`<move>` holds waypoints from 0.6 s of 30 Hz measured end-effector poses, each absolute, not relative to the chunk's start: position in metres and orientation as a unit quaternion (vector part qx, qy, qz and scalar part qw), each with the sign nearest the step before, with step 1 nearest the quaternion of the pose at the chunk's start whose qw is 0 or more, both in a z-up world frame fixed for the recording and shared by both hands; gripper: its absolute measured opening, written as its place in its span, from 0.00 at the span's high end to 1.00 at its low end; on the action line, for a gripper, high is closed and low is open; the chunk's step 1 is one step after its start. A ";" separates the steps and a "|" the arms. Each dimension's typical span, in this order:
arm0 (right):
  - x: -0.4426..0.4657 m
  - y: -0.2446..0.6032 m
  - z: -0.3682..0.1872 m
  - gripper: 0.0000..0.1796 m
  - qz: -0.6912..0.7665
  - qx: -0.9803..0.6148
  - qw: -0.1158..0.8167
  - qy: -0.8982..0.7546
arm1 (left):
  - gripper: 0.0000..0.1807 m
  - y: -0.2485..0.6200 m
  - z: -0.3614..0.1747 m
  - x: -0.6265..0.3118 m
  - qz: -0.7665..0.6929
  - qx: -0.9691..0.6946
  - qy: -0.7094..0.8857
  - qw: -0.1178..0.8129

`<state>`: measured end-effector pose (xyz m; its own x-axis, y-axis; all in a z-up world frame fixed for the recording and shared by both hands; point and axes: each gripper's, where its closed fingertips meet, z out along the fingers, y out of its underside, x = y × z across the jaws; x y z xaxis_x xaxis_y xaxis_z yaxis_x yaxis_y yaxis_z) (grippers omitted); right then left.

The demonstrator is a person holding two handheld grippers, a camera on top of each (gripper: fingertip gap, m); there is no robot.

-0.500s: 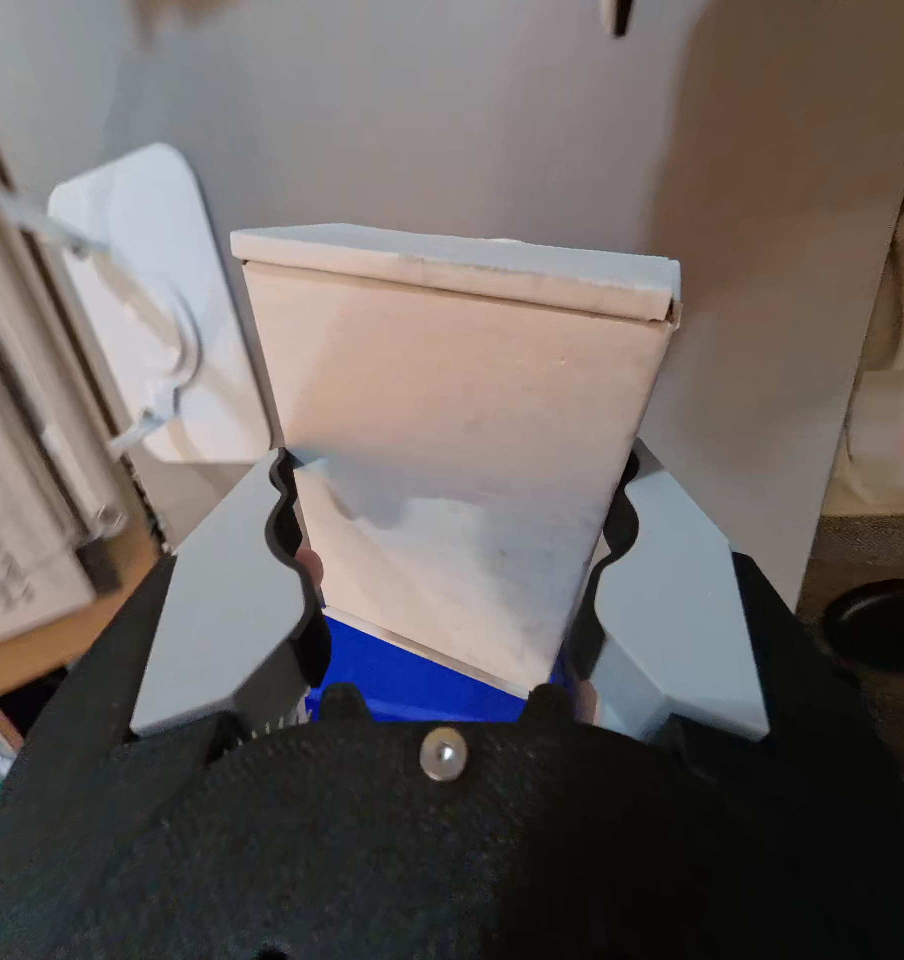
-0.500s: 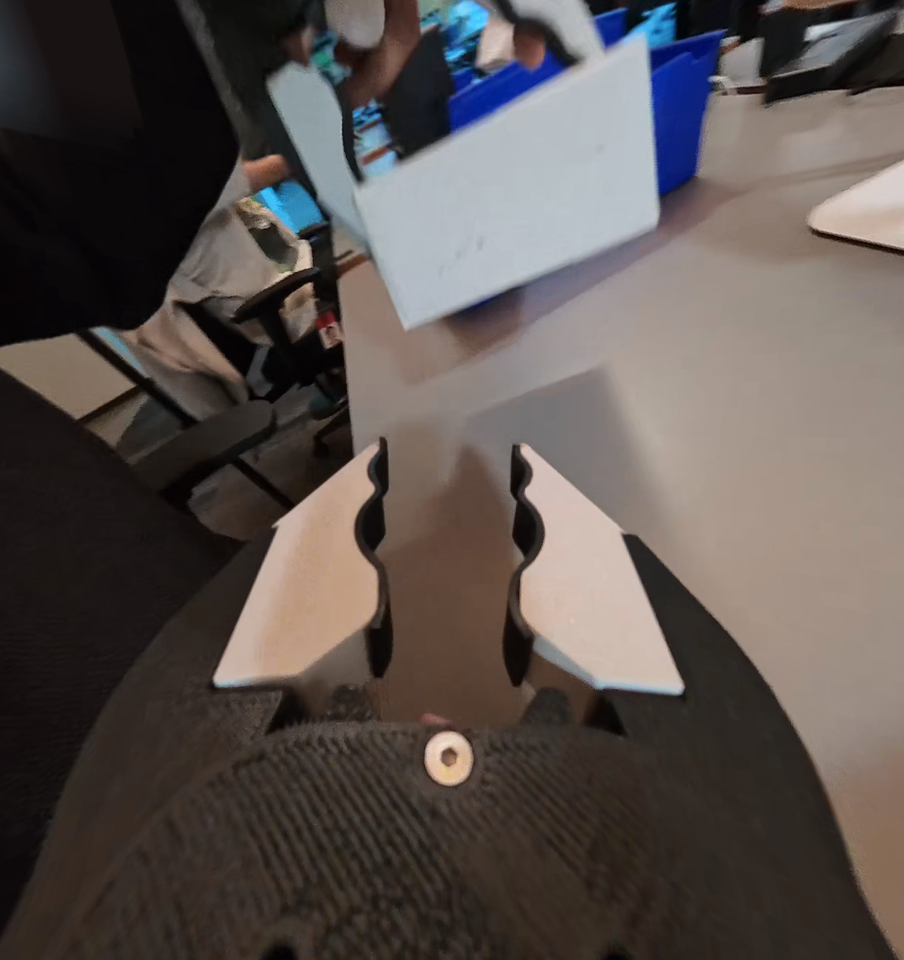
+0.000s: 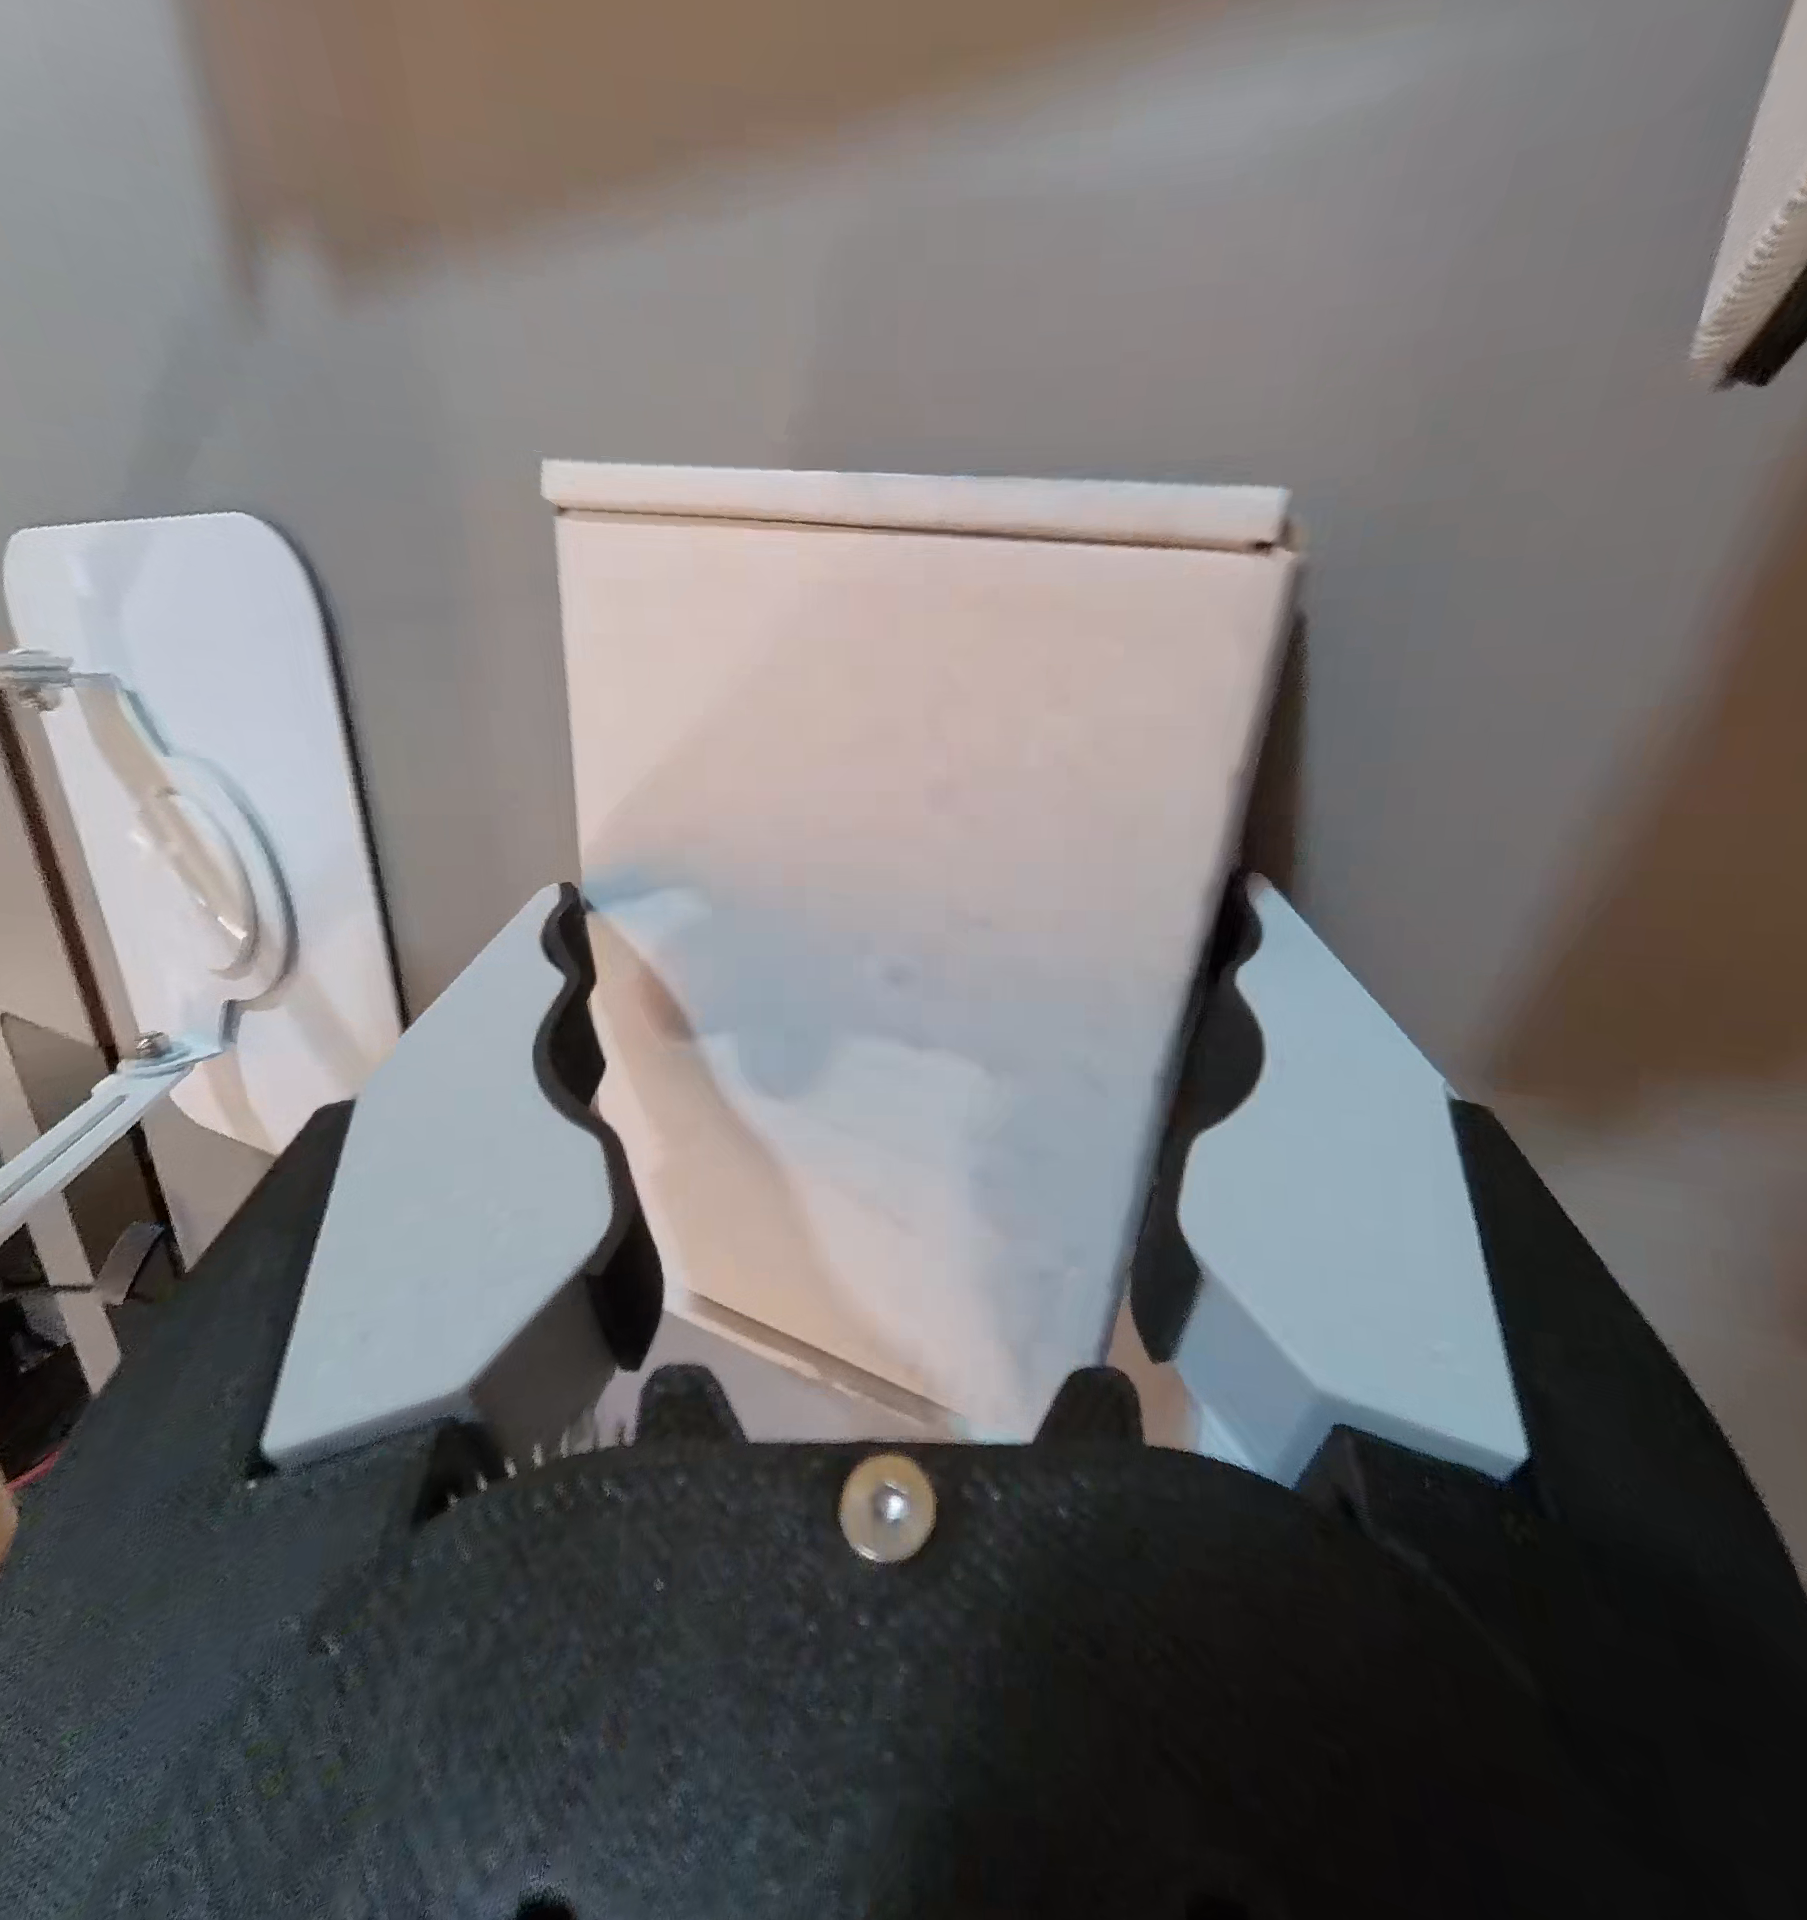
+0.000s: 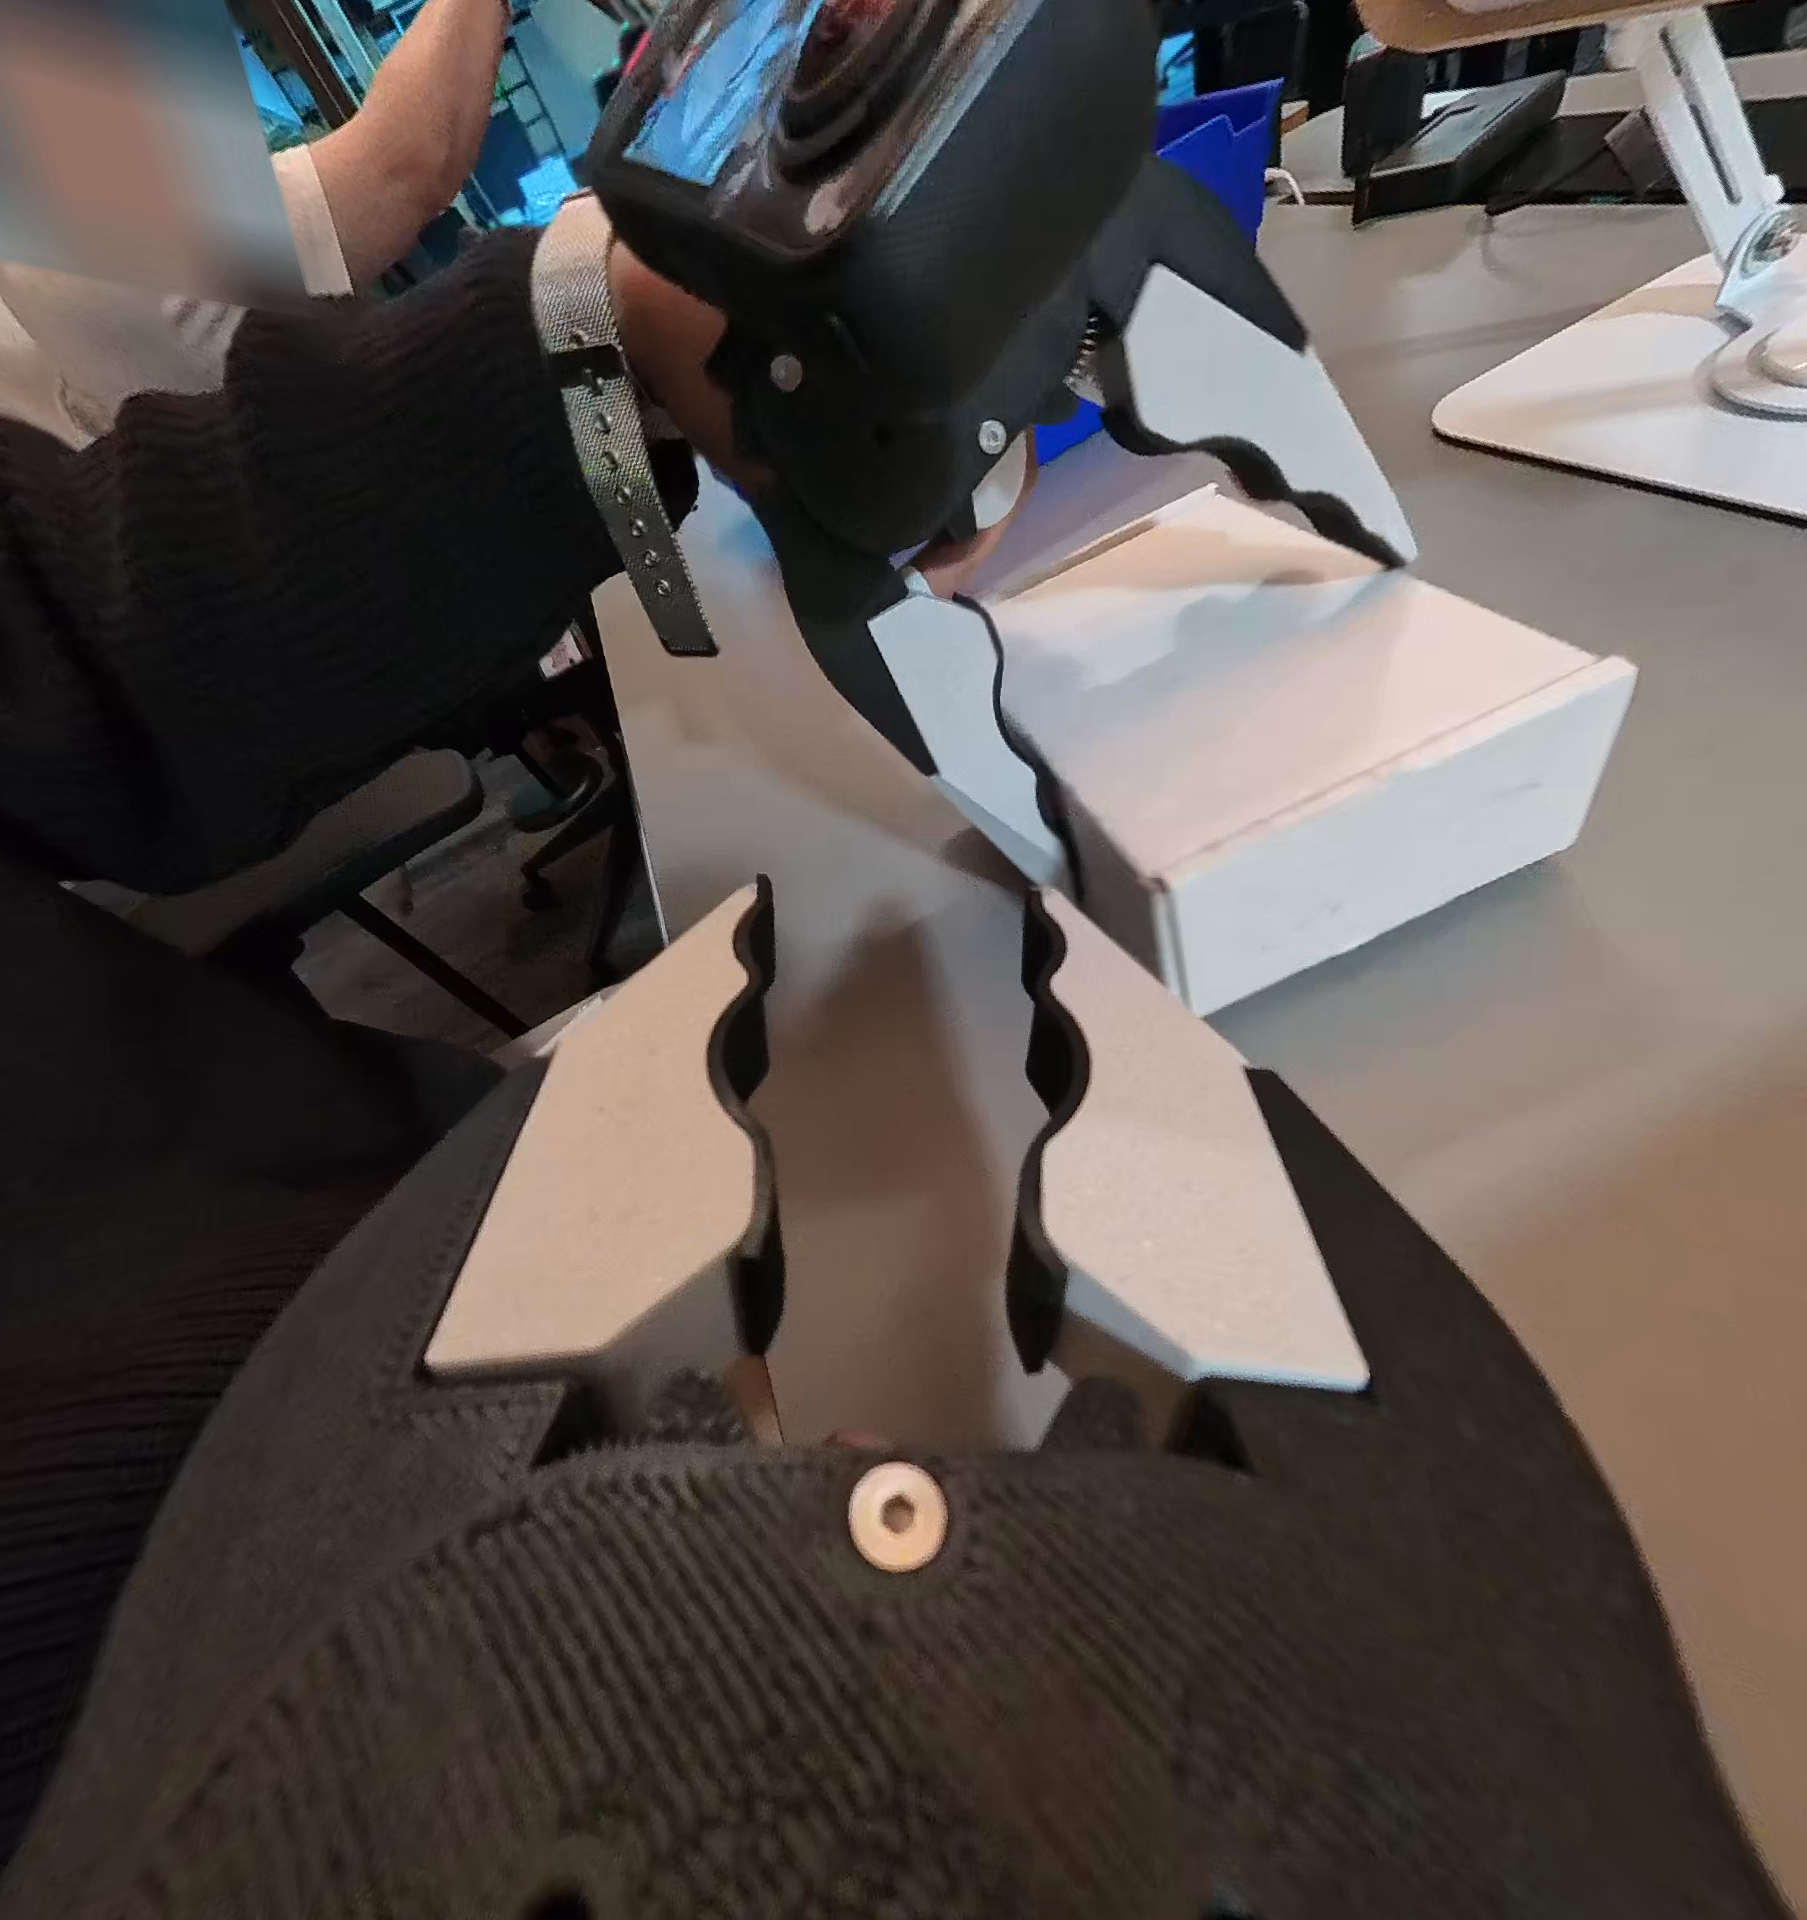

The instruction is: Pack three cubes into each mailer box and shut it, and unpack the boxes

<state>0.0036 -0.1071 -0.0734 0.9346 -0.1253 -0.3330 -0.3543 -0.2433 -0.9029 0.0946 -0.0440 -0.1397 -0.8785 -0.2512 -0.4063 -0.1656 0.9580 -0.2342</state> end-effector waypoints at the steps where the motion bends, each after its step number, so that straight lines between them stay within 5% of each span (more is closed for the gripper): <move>1: 0.005 -0.108 -0.073 0.73 0.098 -0.780 0.598 0.158 | 0.37 -0.044 -0.136 0.098 -0.103 -0.117 0.959 0.236; 18: 0.038 -0.107 -0.095 0.64 0.079 -0.774 0.581 0.240 | 0.35 0.008 -0.104 0.059 -0.388 -0.291 0.820 0.302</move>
<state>0.0376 -0.1072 -0.0949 0.8725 -0.2788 -0.4013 -0.4631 -0.2097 -0.8611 0.0589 0.0083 -0.1041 -0.6473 -0.7129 -0.2699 -0.2429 0.5285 -0.8135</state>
